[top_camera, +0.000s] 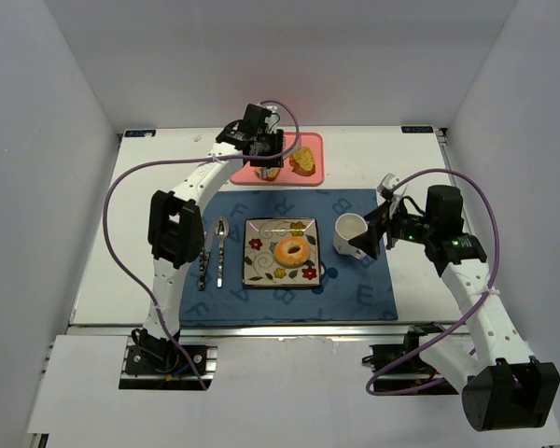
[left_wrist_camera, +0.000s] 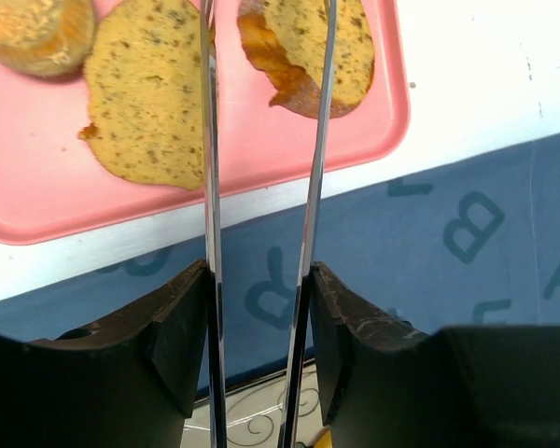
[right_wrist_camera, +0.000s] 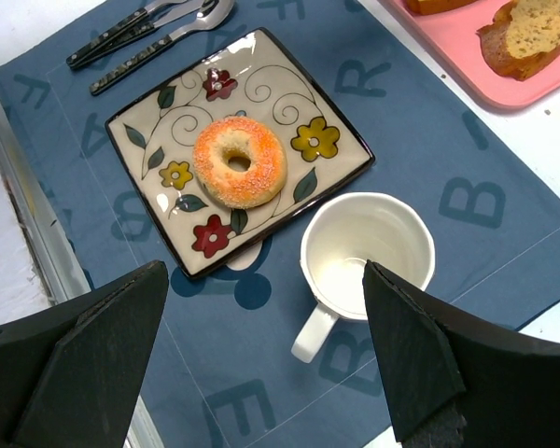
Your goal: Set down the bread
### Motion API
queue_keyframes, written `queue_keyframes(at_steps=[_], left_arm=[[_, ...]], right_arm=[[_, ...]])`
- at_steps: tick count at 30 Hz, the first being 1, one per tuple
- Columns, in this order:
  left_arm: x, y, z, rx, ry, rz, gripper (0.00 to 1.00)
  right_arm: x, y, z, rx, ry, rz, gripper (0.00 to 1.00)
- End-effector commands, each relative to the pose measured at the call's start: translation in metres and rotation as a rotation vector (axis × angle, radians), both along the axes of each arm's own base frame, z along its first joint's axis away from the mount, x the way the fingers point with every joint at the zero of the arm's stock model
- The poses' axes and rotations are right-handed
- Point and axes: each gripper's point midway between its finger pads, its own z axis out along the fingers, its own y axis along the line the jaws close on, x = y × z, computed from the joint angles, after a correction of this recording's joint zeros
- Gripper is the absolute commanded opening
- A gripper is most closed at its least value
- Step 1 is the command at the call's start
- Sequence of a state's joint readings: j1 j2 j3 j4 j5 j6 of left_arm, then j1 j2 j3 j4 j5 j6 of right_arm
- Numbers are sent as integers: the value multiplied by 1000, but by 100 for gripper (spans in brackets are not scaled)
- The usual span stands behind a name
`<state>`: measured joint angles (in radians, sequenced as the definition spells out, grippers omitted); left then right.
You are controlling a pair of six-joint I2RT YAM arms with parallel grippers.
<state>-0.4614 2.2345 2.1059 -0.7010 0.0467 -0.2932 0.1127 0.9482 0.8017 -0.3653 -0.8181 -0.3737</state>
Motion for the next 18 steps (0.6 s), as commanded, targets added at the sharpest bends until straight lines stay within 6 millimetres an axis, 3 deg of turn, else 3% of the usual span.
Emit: queue_keyframes(at_steps=[1, 9, 18], left_arm=[[12, 4, 38, -12, -115, 10, 55], [-1, -13, 7, -52, -48, -110, 54], [1, -1, -17, 23, -21, -81, 54]], right_arm=[[0, 0, 7, 16, -30, 3, 89], [2, -1, 6, 16, -25, -3, 89], [3, -2, 7, 18, -25, -7, 89]])
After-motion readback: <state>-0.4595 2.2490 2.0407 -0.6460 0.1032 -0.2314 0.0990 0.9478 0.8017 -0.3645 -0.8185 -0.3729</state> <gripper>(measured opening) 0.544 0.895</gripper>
